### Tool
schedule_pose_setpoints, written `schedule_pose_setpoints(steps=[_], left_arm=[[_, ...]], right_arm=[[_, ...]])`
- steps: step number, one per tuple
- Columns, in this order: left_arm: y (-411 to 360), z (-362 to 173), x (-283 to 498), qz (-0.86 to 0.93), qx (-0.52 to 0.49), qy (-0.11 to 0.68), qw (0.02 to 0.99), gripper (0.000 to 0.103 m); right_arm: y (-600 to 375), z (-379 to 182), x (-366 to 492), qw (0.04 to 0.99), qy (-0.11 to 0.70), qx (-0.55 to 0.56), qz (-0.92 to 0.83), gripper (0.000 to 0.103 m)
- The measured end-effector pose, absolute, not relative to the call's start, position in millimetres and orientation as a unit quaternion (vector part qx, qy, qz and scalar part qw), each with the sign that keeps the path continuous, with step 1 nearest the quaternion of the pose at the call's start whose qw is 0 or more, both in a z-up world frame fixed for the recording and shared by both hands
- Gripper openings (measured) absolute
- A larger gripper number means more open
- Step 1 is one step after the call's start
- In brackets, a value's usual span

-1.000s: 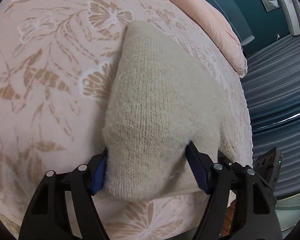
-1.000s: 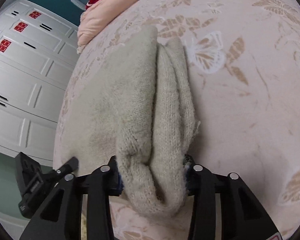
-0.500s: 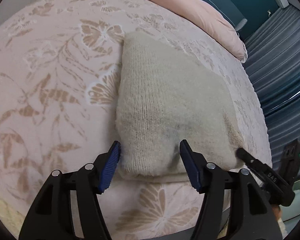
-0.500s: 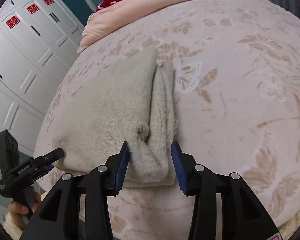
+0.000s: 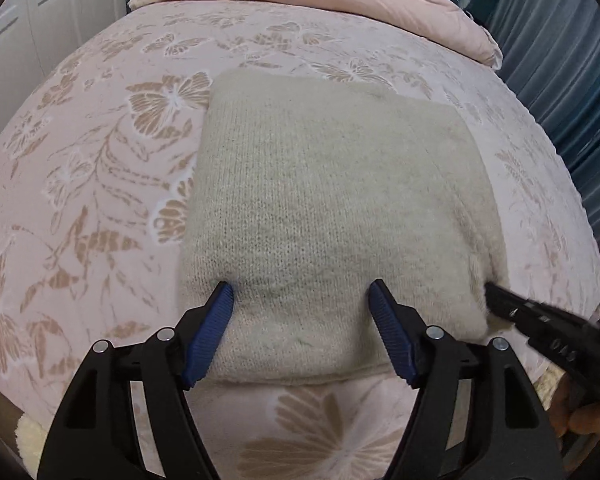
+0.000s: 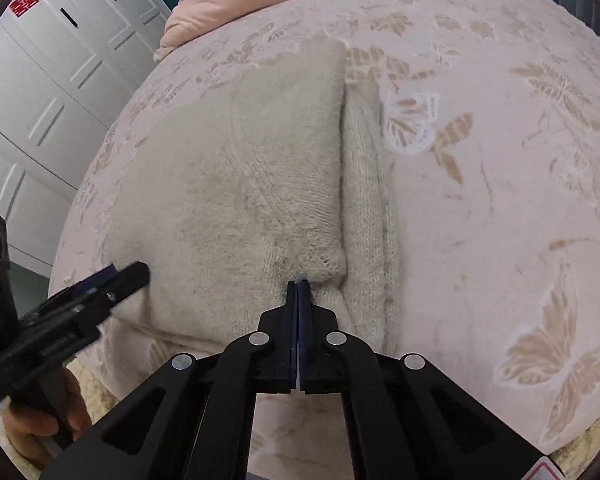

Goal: Fold small clothes

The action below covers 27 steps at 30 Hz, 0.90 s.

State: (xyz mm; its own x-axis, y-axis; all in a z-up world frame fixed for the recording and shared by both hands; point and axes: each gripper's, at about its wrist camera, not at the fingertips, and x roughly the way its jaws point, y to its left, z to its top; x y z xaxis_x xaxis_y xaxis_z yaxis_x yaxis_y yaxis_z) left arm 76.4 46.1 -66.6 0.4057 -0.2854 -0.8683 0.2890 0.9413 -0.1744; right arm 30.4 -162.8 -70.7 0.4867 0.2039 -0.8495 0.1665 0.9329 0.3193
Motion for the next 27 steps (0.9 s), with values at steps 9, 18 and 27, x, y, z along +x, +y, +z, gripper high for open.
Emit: schedule_pose_setpoints(steps=[9, 18, 27], left_arm=[[41.9, -54.4, 66.8, -0.151, 0.013, 0.525, 0.838, 0.073], [33.4, -15.2, 31.8, -0.102, 0.077, 0.48, 0.868, 0.096], [25.4, -19.1, -0.3, -0.082, 0.09, 0.468, 0.875, 0.097]], right_arm=[[-154.4, -61.2, 26.4, 0.85, 0.509, 0.138, -0.006, 0.0], [-160.1, -16.9, -20.2, 0.874, 0.462, 0.147, -0.043, 0.019], [-156.4, -28.0, -57.3, 0.876, 0.448, 0.128, -0.127, 0.067]])
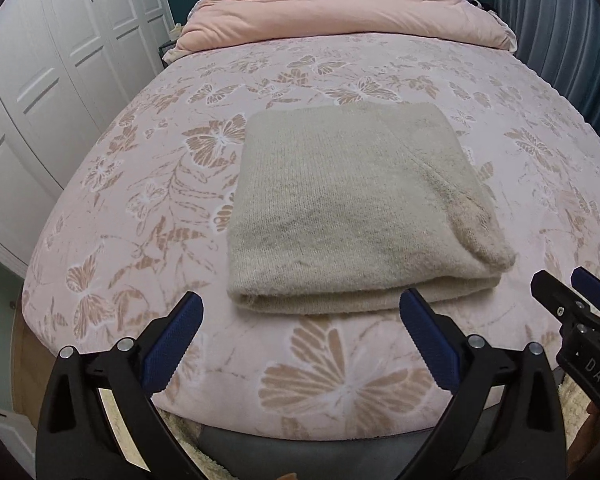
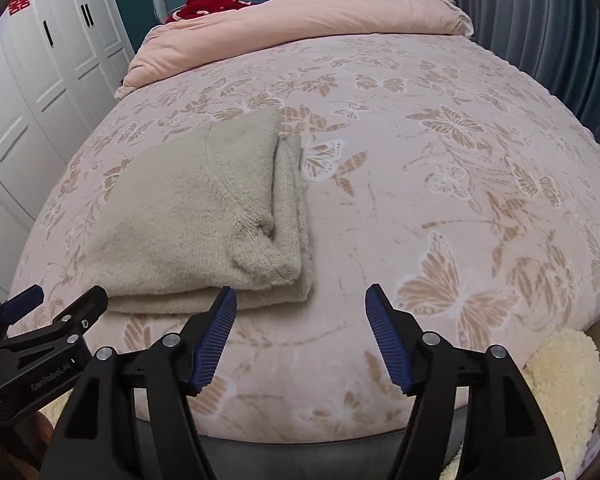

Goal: Fold small clothes

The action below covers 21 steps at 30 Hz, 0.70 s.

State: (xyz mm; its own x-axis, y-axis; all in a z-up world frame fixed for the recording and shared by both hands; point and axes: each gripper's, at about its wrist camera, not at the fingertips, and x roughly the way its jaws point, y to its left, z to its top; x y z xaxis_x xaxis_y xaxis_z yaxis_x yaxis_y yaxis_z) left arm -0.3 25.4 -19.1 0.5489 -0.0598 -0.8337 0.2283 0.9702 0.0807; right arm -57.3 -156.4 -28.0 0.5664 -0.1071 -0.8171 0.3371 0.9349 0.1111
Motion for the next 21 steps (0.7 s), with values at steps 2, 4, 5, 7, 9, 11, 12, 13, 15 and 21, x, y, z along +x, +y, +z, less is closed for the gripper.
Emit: schedule_pose_setpoints(steps=[2, 4, 5, 7, 9, 11, 12, 13, 15, 21], left_arm=[[26.0, -22.4, -5.6, -0.087, 0.081, 0.475, 0.872, 0.097], [25.6, -25.7, -10.6, -0.081, 0.085, 0.479, 0.87, 0.098], [24.6, -27.2, -13.6, -0.077, 0.089, 0.479, 0.87, 0.098], [23.8, -29.1, -18.6, -0.074, 0.091, 0.477, 0.871, 0.098], [23.8, -29.5, -23.3, -0.075, 0.084, 0.477, 0.872, 0.098], [24.6, -29.2, -25.9, -0.07, 0.076, 0.477, 0.873, 0.098], [24.7, -29.0, -26.8, -0.066, 0.074, 0.477, 0.873, 0.098], [25.1, -28.3, -27.5, -0.062, 0.073, 0.475, 0.875, 0.098], [24.5, -26.2, -29.3, -0.058, 0.074, 0.469, 0.878, 0.098], [25.7, -20.2, -30.6, -0.049, 0.075, 0.457, 0.885, 0.098]], right_arm=[[-156.4, -27.7, -61.9, 0.876, 0.447, 0.127, -0.13, 0.07], [-155.6, -27.6, -66.4, 0.876, 0.445, 0.131, -0.13, 0.071], [-154.5, -27.4, -68.2, 0.877, 0.444, 0.129, -0.13, 0.072], [-150.3, -27.3, -70.6, 0.879, 0.444, 0.121, -0.124, 0.074], [-146.4, -27.5, -72.9, 0.88, 0.445, 0.115, -0.118, 0.074], [-141.5, -27.9, -75.2, 0.88, 0.447, 0.112, -0.114, 0.074], [-140.2, -28.3, -76.4, 0.88, 0.449, 0.111, -0.112, 0.075], [-138.1, -28.8, -77.1, 0.879, 0.45, 0.111, -0.111, 0.075], [-135.4, -28.8, -78.3, 0.879, 0.451, 0.11, -0.109, 0.075], [-132.9, -27.9, -79.8, 0.879, 0.45, 0.112, -0.108, 0.075]])
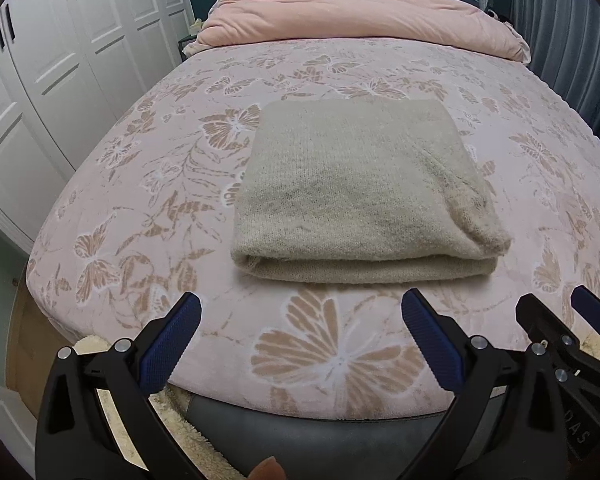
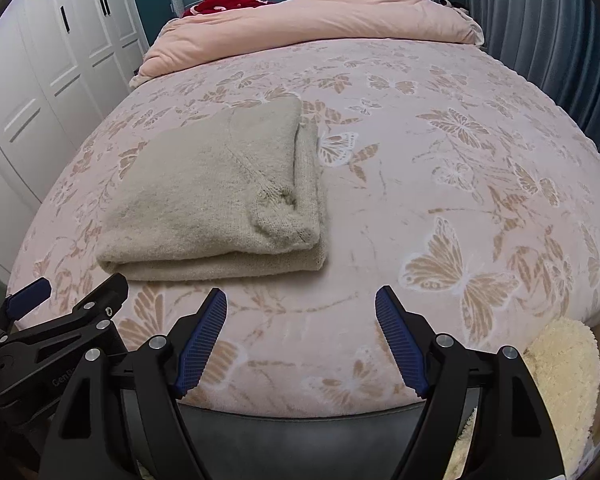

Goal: Fold small clothes

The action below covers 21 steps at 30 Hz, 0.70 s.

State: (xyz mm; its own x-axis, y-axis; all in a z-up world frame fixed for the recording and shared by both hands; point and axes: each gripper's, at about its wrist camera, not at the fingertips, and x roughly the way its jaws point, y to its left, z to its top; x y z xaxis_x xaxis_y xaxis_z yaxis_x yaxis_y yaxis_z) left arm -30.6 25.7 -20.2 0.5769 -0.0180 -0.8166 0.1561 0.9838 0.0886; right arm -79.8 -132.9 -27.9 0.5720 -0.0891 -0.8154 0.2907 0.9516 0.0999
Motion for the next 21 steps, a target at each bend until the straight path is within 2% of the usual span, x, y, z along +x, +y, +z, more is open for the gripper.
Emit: schedule_pose_setpoints(steps=[21], left_arm=[[26.8, -13.4, -28.1, -0.051, 0.073, 0.434, 0.896, 0.097]], right_arm=[[-123.8, -20.1, -79.8, 0.885, 0.435, 0.111, -0.128, 0.075]])
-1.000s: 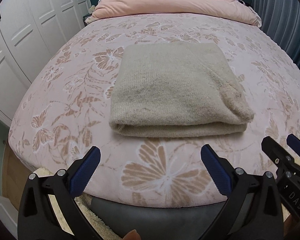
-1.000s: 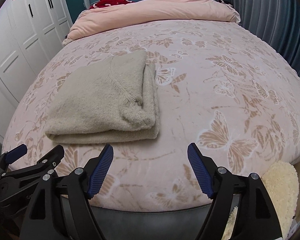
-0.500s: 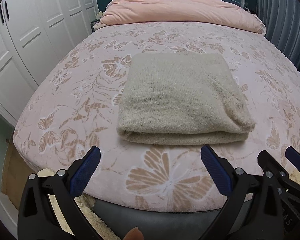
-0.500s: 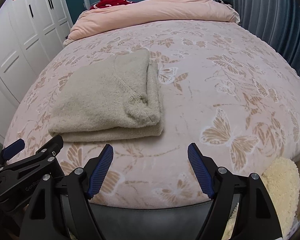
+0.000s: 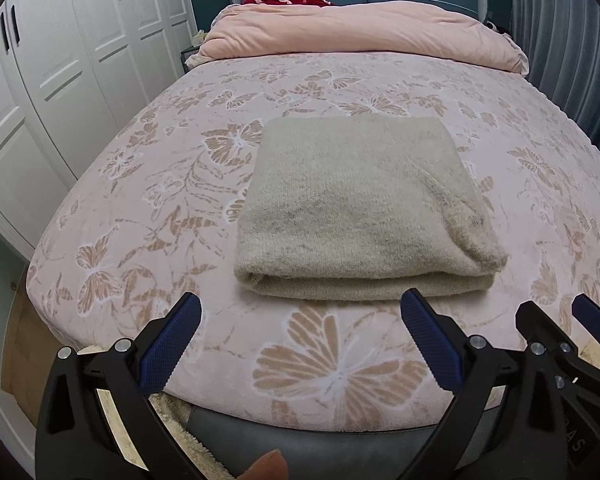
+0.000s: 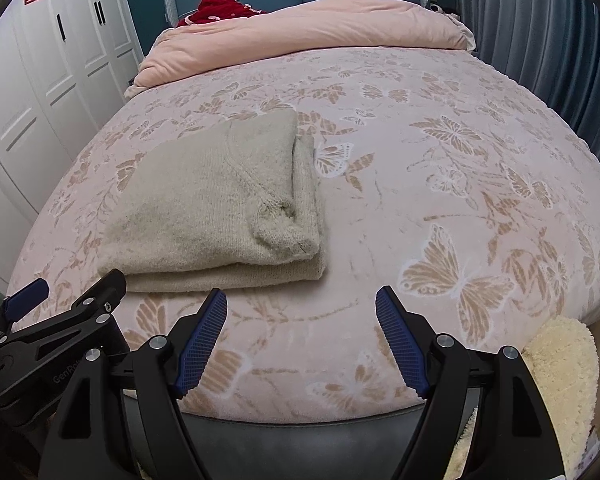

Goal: Fold small clothes

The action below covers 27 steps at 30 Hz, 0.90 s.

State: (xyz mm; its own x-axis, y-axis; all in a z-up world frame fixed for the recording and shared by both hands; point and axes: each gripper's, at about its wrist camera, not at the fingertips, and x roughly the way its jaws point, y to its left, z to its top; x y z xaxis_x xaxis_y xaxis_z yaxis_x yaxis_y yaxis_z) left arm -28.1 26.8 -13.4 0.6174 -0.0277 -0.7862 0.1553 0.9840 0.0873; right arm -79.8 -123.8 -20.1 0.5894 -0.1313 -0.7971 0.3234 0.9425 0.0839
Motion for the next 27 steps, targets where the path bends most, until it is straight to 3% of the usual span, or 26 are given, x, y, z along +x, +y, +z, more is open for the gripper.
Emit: schedule_pose_setpoints(steps=[27], left_arm=[[34.9, -25.8, -26.8, -0.024, 0.087, 0.441, 0.893, 0.097]], right_arm=[[-106.5, -22.3, -76.2, 0.884, 0.438, 0.1, -0.131, 0.074]])
